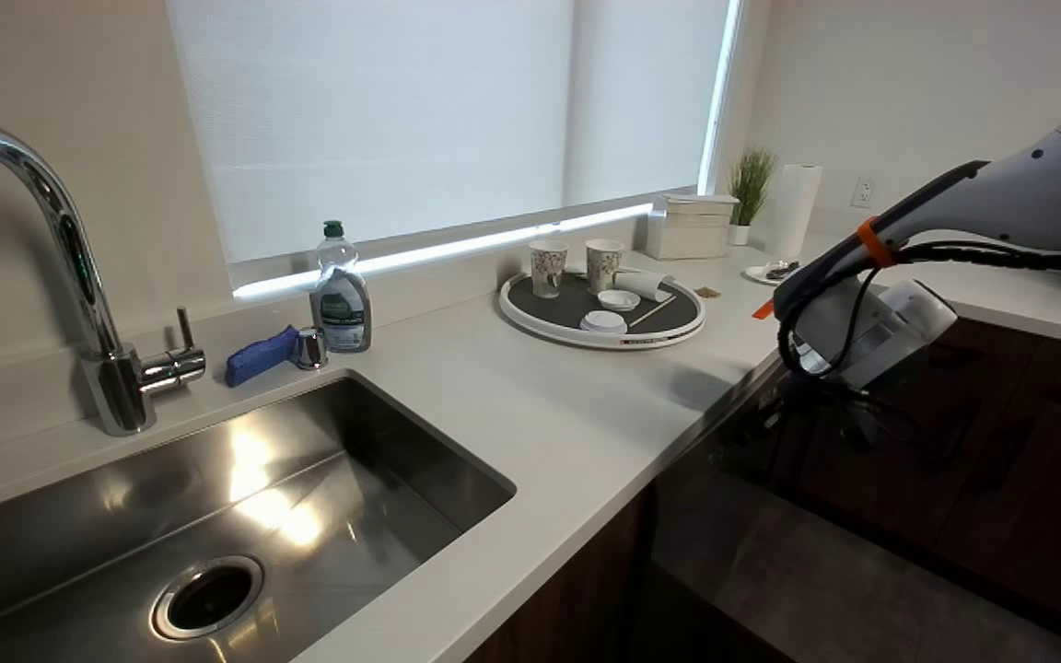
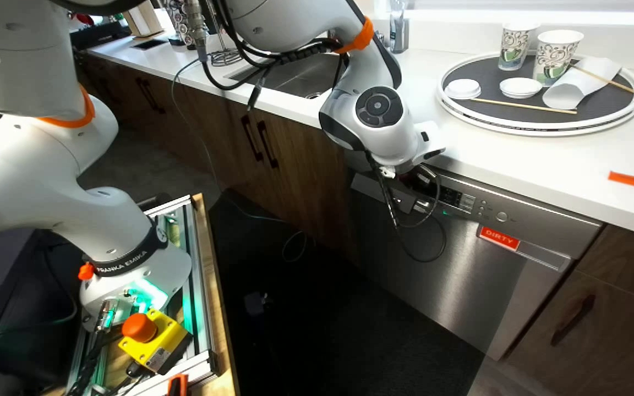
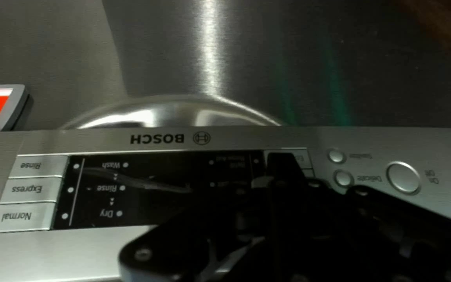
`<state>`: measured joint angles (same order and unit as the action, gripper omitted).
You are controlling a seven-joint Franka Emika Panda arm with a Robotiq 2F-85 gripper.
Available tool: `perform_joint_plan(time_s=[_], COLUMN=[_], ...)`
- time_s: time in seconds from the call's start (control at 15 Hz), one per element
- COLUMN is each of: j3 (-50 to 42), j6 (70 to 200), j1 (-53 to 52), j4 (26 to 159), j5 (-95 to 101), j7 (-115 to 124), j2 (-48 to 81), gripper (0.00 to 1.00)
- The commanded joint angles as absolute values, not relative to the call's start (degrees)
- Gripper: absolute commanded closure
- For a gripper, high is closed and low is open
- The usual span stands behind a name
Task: Press the button on the oven
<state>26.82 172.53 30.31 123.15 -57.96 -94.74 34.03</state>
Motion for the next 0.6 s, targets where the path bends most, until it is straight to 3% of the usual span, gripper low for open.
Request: perform_joint_plan(time_s=[0.0,0.53], j3=[25.4,25.73], j6=[170.36,169.84], j1=[28.98,28.92], j4=[121.64,121.26], j5=[-56.38,-56.8], j7=[-92.85,-92.98], j2=[35.18,35.33], gripper=[1.0,1.0])
